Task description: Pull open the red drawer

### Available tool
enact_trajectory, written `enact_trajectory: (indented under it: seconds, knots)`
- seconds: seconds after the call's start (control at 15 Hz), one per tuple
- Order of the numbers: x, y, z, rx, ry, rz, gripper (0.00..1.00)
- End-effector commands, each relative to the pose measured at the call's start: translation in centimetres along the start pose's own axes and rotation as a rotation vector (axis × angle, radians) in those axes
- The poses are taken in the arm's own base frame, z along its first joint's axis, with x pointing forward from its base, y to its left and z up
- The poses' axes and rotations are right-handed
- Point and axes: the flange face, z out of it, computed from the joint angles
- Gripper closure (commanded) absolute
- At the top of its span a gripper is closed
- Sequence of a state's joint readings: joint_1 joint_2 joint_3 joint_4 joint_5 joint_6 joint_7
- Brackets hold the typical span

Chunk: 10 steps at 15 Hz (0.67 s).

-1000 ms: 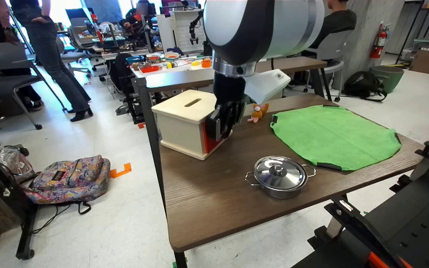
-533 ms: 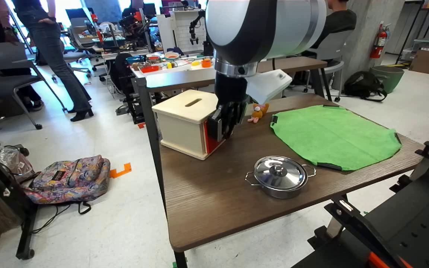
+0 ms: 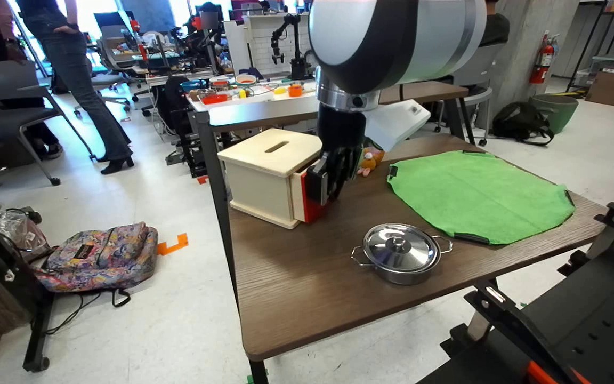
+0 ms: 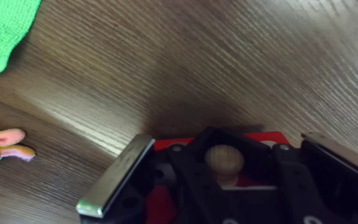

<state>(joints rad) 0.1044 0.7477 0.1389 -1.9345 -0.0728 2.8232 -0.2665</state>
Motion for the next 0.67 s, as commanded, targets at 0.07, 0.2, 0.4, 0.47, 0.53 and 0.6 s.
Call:
enact_trajectory:
  seconds: [0.07, 0.2, 0.4, 0.47, 0.53, 0.6]
  knots:
    - [-2.9, 2.5, -2.1, -0.029, 0.000, 0.022, 0.98]
    - [-3.6, 2.7, -2.3, -0.028, -0.009, 0.030, 0.98]
    - [-4.4, 3.0, -2.6, -0.027, -0.014, 0.037, 0.98]
    - [-4.5, 3.1, -2.7, -0.029, -0.016, 0.038, 0.98]
    - [-4.6, 3.2, -2.8, -0.029, -0.015, 0.040, 0.98]
    - [-4.7, 3.2, -2.9, -0.029, -0.014, 0.042, 0.98]
